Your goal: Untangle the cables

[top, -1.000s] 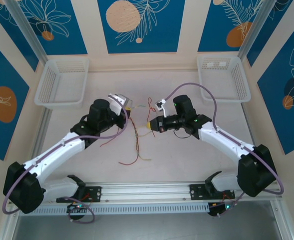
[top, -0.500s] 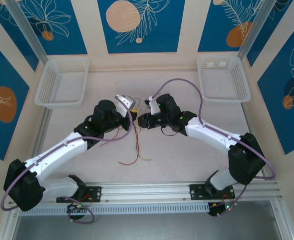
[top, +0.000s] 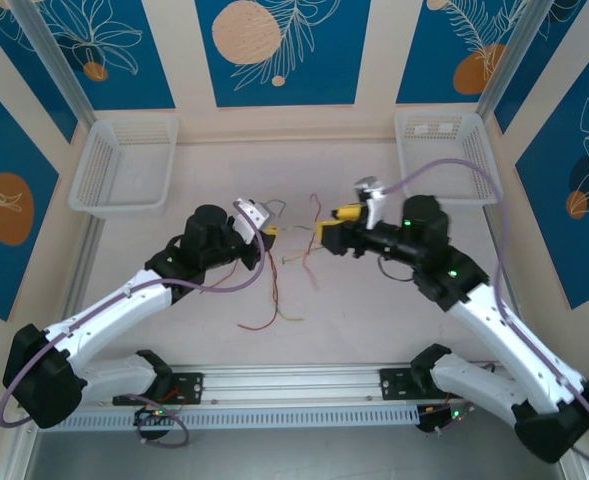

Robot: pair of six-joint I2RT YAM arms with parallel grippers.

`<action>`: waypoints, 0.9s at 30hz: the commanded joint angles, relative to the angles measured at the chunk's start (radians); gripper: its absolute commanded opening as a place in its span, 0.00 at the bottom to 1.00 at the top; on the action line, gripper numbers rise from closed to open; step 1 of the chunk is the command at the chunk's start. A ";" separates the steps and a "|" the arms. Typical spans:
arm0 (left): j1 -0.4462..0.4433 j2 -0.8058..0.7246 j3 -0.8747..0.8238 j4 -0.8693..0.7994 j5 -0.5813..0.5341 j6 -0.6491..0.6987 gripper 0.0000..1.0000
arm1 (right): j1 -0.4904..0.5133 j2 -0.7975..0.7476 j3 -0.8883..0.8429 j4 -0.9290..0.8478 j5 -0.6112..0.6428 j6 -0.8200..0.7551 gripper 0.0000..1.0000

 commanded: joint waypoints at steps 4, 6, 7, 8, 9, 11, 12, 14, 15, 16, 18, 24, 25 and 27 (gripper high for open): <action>-0.010 -0.046 -0.051 0.050 0.142 0.112 0.00 | -0.220 0.160 0.175 -0.284 -0.296 -0.024 0.69; -0.011 -0.074 -0.083 0.085 0.180 0.157 0.00 | -0.239 0.306 0.303 -0.454 -0.385 -0.128 0.69; -0.009 -0.082 -0.091 0.086 0.196 0.184 0.00 | -0.234 0.361 0.364 -0.541 -0.417 -0.187 0.65; -0.011 -0.090 -0.093 0.074 0.213 0.216 0.00 | -0.221 0.426 0.427 -0.631 -0.462 -0.275 0.60; -0.012 -0.094 -0.087 0.052 0.230 0.244 0.00 | -0.201 0.461 0.467 -0.700 -0.497 -0.367 0.60; -0.010 -0.101 -0.080 0.024 0.252 0.285 0.00 | -0.157 0.480 0.464 -0.722 -0.471 -0.480 0.60; -0.010 -0.104 -0.082 0.025 0.254 0.294 0.00 | -0.139 0.487 0.460 -0.717 -0.414 -0.505 0.59; -0.009 -0.109 -0.093 0.048 0.248 0.290 0.00 | -0.126 0.525 0.488 -0.760 -0.366 -0.532 0.58; -0.010 -0.109 -0.099 0.060 0.248 0.284 0.00 | -0.126 0.554 0.523 -0.802 -0.347 -0.532 0.56; -0.011 -0.111 -0.101 0.063 0.249 0.283 0.00 | -0.130 0.570 0.544 -0.813 -0.356 -0.521 0.54; -0.011 -0.105 -0.097 0.058 0.260 0.282 0.00 | -0.125 0.548 0.511 -0.773 -0.477 -0.536 0.54; -0.011 -0.107 -0.084 0.045 0.298 0.282 0.00 | -0.064 0.549 0.439 -0.753 -0.459 -0.684 0.53; -0.011 -0.114 -0.086 0.049 0.299 0.281 0.00 | -0.062 0.575 0.462 -0.792 -0.459 -0.712 0.53; -0.010 -0.129 -0.090 0.052 0.298 0.282 0.00 | -0.070 0.589 0.452 -0.801 -0.470 -0.749 0.54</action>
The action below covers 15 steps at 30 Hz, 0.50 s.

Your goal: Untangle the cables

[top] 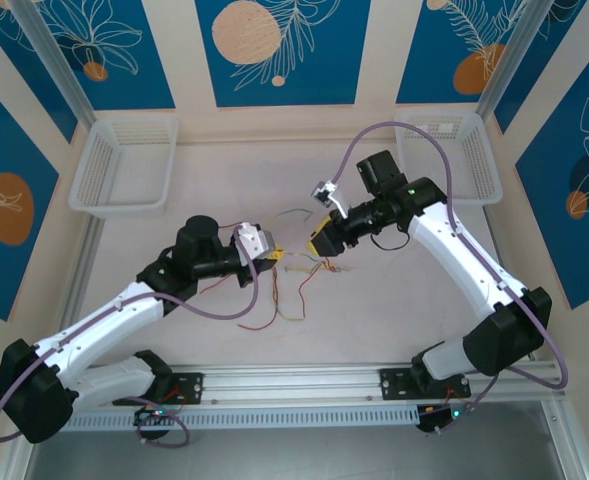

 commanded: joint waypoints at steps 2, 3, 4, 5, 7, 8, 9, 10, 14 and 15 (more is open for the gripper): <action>-0.010 -0.042 -0.006 0.019 0.037 0.023 0.00 | -0.004 0.021 -0.027 -0.019 0.010 -0.098 0.56; -0.010 -0.043 -0.011 0.022 0.030 0.026 0.00 | -0.003 0.018 -0.033 -0.017 0.005 -0.101 0.57; -0.010 -0.044 -0.018 0.028 0.023 0.026 0.00 | -0.004 0.015 -0.041 -0.010 -0.002 -0.095 0.57; -0.010 -0.050 -0.028 0.042 0.013 0.022 0.00 | -0.004 0.011 -0.055 0.010 0.017 -0.071 0.58; -0.009 -0.072 -0.054 0.085 -0.004 0.010 0.00 | -0.004 0.016 -0.073 0.025 0.064 -0.036 0.60; -0.009 -0.084 -0.075 0.117 -0.014 0.004 0.00 | -0.006 0.021 -0.084 0.035 0.069 -0.020 0.60; -0.007 -0.098 -0.095 0.145 -0.024 -0.004 0.00 | -0.008 0.023 -0.100 0.048 0.064 -0.006 0.61; -0.006 -0.107 -0.105 0.156 -0.028 -0.005 0.00 | -0.007 0.024 -0.114 0.055 0.054 -0.005 0.61; 0.032 -0.148 -0.121 0.159 -0.028 -0.030 0.00 | -0.010 -0.009 -0.169 0.100 0.035 -0.003 0.65; 0.051 -0.165 -0.135 0.183 -0.017 -0.051 0.00 | -0.015 -0.017 -0.178 0.113 0.021 -0.006 0.66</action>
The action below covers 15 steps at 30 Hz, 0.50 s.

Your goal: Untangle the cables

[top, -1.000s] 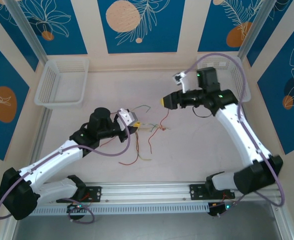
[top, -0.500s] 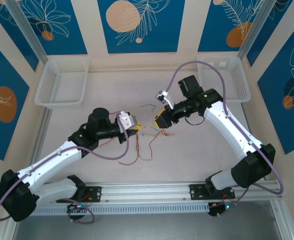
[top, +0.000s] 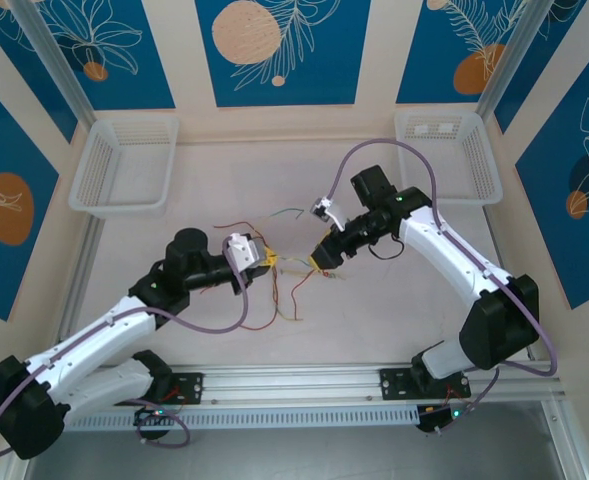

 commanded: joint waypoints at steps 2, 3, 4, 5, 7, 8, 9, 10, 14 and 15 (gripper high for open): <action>0.084 -0.079 -0.052 0.159 0.059 -0.090 0.00 | -0.021 -0.045 -0.024 0.039 -0.044 0.005 0.67; 0.107 -0.090 -0.067 0.187 0.077 -0.115 0.00 | -0.025 -0.042 -0.016 0.022 -0.064 -0.003 0.67; 0.127 -0.096 -0.076 0.205 0.092 -0.132 0.00 | -0.030 -0.038 -0.011 0.010 -0.079 -0.012 0.67; 0.145 -0.099 -0.085 0.224 0.101 -0.149 0.00 | -0.033 -0.037 -0.007 -0.004 -0.089 -0.022 0.67; 0.168 -0.095 -0.088 0.240 0.120 -0.169 0.00 | -0.038 -0.033 -0.007 -0.010 -0.099 -0.028 0.66; 0.173 -0.091 -0.088 0.245 0.130 -0.175 0.00 | -0.039 -0.031 -0.009 -0.010 -0.100 -0.031 0.64; 0.175 -0.089 -0.084 0.245 0.132 -0.179 0.00 | -0.038 -0.027 -0.009 -0.010 -0.105 -0.032 0.62; 0.175 -0.087 -0.082 0.244 0.133 -0.179 0.00 | -0.038 -0.023 -0.010 -0.011 -0.115 -0.037 0.58; 0.178 -0.086 -0.074 0.234 0.131 -0.177 0.00 | -0.036 -0.013 -0.003 -0.005 -0.115 -0.040 0.31; 0.178 -0.086 -0.075 0.235 0.130 -0.176 0.00 | -0.036 -0.016 -0.002 0.001 -0.114 -0.038 0.29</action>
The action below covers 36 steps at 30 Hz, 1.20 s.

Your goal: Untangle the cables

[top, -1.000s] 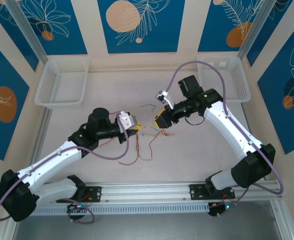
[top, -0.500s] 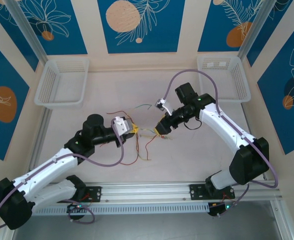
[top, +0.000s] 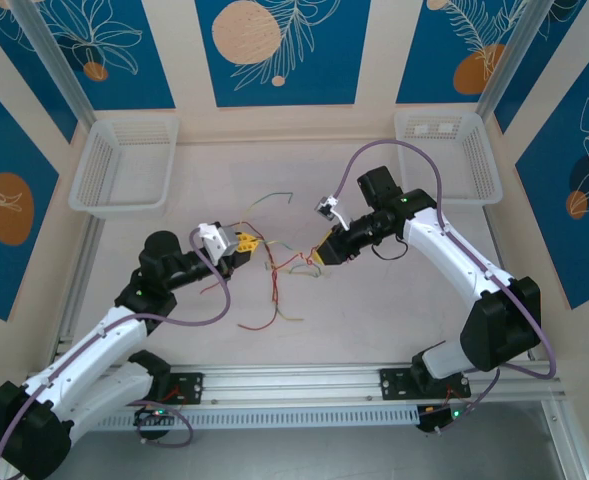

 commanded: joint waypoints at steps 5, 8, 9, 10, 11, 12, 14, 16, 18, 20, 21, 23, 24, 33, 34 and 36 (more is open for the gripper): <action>0.016 -0.009 -0.002 0.058 0.001 -0.022 0.00 | -0.007 -0.031 0.019 0.013 -0.020 0.010 0.00; 0.017 -0.013 -0.007 0.068 0.002 -0.027 0.00 | -0.043 -0.051 0.009 0.058 0.032 0.067 0.00; 0.017 -0.014 -0.010 0.071 0.003 -0.028 0.00 | -0.065 -0.055 0.004 0.075 0.042 0.095 0.00; 0.018 -0.016 -0.009 0.070 0.006 -0.028 0.00 | -0.098 -0.059 0.001 0.089 0.042 0.128 0.00; 0.020 -0.016 -0.010 0.068 0.003 -0.027 0.00 | -0.133 -0.063 -0.003 0.106 0.033 0.163 0.00; 0.018 -0.016 -0.011 0.068 0.003 -0.027 0.00 | -0.163 -0.066 -0.010 0.128 0.019 0.191 0.00; 0.019 -0.016 -0.016 0.071 0.001 -0.028 0.00 | -0.238 -0.083 -0.039 0.185 -0.001 0.265 0.00; 0.021 -0.020 -0.017 0.073 0.003 -0.029 0.00 | -0.309 -0.092 -0.064 0.228 0.005 0.342 0.00; 0.021 -0.025 -0.018 0.075 0.001 -0.028 0.00 | -0.384 -0.094 -0.092 0.272 -0.001 0.407 0.00; 0.022 -0.023 -0.017 0.071 0.001 -0.028 0.00 | -0.439 -0.099 -0.116 0.296 0.031 0.465 0.00; 0.021 -0.023 -0.018 0.070 0.001 -0.028 0.00 | -0.457 -0.105 -0.130 0.310 0.031 0.483 0.00; 0.021 -0.023 -0.018 0.065 -0.004 -0.026 0.00 | -0.501 -0.125 -0.160 0.348 0.011 0.527 0.00; 0.022 -0.023 -0.019 0.064 -0.006 -0.026 0.00 | -0.518 -0.130 -0.169 0.355 0.002 0.537 0.00; 0.023 -0.016 -0.026 0.067 -0.050 -0.019 0.00 | -0.635 -0.171 -0.194 0.361 0.006 0.576 0.00; 0.023 -0.016 -0.028 0.067 -0.056 -0.017 0.00 | -0.644 -0.175 -0.196 0.359 0.015 0.582 0.00; 0.025 -0.018 -0.030 0.067 -0.070 -0.017 0.00 | -0.668 -0.184 -0.198 0.361 0.027 0.592 0.00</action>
